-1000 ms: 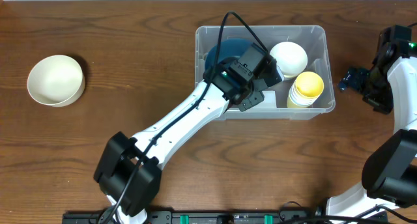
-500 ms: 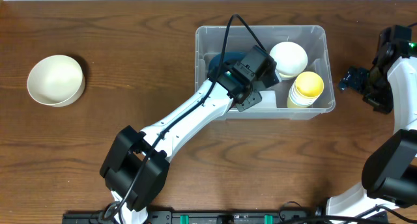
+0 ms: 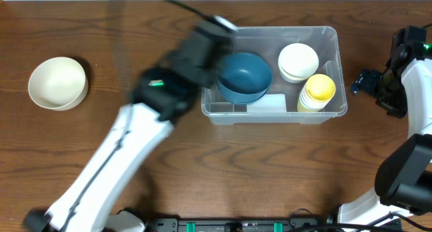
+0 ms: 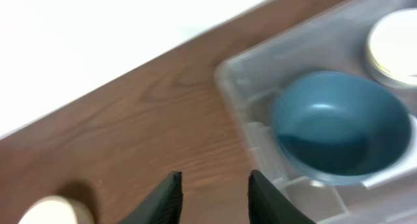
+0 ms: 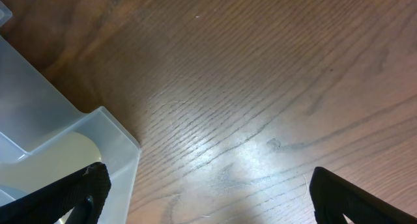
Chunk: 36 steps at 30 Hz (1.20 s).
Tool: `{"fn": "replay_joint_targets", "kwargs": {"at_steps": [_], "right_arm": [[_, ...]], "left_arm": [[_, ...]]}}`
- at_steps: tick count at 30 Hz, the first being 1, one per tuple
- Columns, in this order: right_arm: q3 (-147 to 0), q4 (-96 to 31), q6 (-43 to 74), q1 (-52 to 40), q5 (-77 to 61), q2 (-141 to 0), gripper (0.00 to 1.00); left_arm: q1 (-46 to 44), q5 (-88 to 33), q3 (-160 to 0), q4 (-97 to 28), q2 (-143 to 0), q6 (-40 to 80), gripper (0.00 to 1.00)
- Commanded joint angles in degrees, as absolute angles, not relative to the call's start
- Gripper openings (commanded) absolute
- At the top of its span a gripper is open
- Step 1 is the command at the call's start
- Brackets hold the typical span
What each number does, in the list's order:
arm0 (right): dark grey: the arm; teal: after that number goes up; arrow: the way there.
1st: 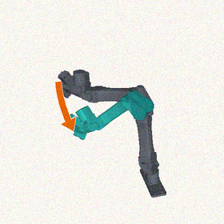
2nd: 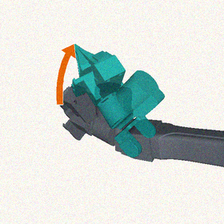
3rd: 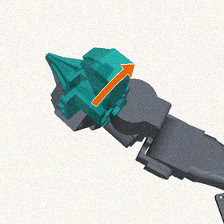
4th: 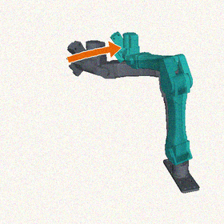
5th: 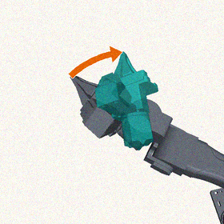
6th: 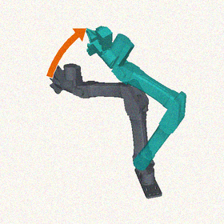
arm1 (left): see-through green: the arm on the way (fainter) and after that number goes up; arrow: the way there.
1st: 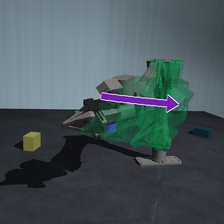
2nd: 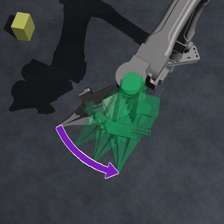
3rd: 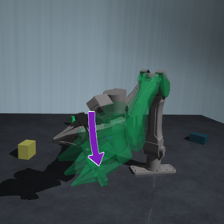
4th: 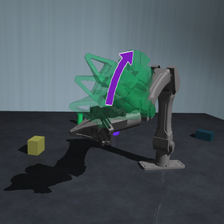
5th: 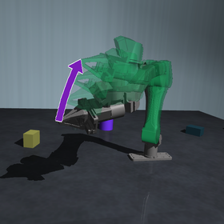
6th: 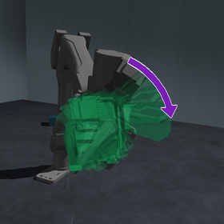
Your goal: Pack container
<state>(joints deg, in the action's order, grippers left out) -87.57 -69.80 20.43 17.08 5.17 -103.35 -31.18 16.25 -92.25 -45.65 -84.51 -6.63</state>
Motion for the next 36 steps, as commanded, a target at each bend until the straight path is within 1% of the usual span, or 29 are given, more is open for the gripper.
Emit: {"fn": "replay_joint_targets", "kwargs": {"at_steps": [1, 2, 4, 5, 10, 16, 24, 33, 34, 36], "right_arm": [[-87.5, -69.8, 21.2, 17.2, 5.6, -103.2, 0.99], [-87.5, -69.8, 21.2, 17.2, 5.6, -103.2, 0.99], [-87.5, -69.8, 21.2, 17.2, 5.6, -103.2, 0.99], [-87.5, -69.8, 21.2, 17.2, 5.6, -103.2, 0.99], [-87.5, -69.8, 21.2, 17.2, 5.6, -103.2, 0.99], [-87.5, -69.8, 21.2, 17.2, 5.6, -103.2, 0.99], [-87.5, -69.8, 21.2, 17.2, 5.6, -103.2, 0.99], [-87.5, -69.8, 21.2, 17.2, 5.6, -103.2, 0.99], [-87.5, -69.8, 21.2, 17.2, 5.6, -103.2, 0.99], [-87.5, -69.8, 21.2, 17.2, 5.6, -103.2, 0.99]], "left_arm": [[-26.6, 6.5, -92.9, -47.9, -83.6, -1.8, 0.27], [-25.6, 2.3, -92.9, -48.8, -83.8, -1.8, 0.21], [-24.8, -2.6, -92.9, -50.4, -85.1, -1.8, 0.06], [-24.8, -3.4, -92.9, -50.8, -85.6, -1.8, 0.06], [-27.7, -7.1, -92.9, -51.9, -90.3, -3.5, 0.06], [-31.8, -6.9, -92.9, -52.7, -95.6, -5.1, 0.06], [-32.1, -6.9, -92.8, -54.0, -100.8, -5.1, 0.06], [-32.2, -6.9, -92.8, -53.2, -103.0, -5.8, 0.06], [-32.2, -6.9, -92.8, -53.0, -103.0, -5.8, 0.04], [-32.2, -6.9, -92.7, -52.3, -103.0, -6.0, 0.06]]}}
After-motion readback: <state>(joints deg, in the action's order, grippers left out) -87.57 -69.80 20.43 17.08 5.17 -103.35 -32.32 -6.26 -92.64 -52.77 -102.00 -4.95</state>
